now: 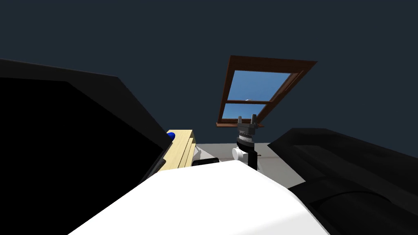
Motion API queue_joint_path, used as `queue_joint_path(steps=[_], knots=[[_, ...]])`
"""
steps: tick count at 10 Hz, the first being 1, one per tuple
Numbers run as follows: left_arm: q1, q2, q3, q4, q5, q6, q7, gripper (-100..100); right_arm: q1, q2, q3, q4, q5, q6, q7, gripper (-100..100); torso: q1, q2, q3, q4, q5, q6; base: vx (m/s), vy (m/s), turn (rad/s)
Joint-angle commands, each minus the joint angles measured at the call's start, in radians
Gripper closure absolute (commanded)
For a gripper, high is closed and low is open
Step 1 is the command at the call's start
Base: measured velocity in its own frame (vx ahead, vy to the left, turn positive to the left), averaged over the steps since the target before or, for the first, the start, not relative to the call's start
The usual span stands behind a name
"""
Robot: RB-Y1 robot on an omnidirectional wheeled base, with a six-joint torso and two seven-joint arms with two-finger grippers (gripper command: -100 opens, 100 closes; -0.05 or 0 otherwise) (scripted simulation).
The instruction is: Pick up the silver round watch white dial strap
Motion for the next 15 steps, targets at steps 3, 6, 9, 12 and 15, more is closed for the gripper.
queue_joint_path(steps=[3,6,9,12,15], knots=[[0.001,0.008,0.002,0.064,0.012,0.003,-0.041,-100,0.0,0.0,0.0,0.0,0.0,0.0,0.0,0,0.001,-0.001,-0.001,0.0,0.0,0.0,0.133,0.021,-0.09],[-0.027,0.006,0.004,0.072,0.005,0.013,-0.031,-100,0.0,0.0,0.0,0.0,0.0,0.0,0.0,0,-0.001,0.005,0.003,0.001,0.0,0.0,0.02,0.007,-0.013],[-0.098,0.001,0.011,0.117,-0.006,0.037,-0.022,-100,0.0,0.0,0.0,0.0,0.0,0.0,0.0,0,0.0,0.011,0.006,0.002,0.0,0.0,-0.055,0.01,-0.024],[-0.081,0.001,0.009,0.108,-0.003,0.029,-0.024,100,0.0,0.0,0.0,0.0,0.0,0.0,0.0,0,-0.001,0.009,0.005,0.002,0.0,-0.001,-0.009,0.003,-0.003],[-0.082,0.002,0.009,0.108,-0.004,0.029,-0.025,100,0.0,0.0,0.0,0.0,0.0,0.0,0.0,0,-0.001,0.008,0.004,0.002,0.0,-0.001,0.0,0.0,0.0]])
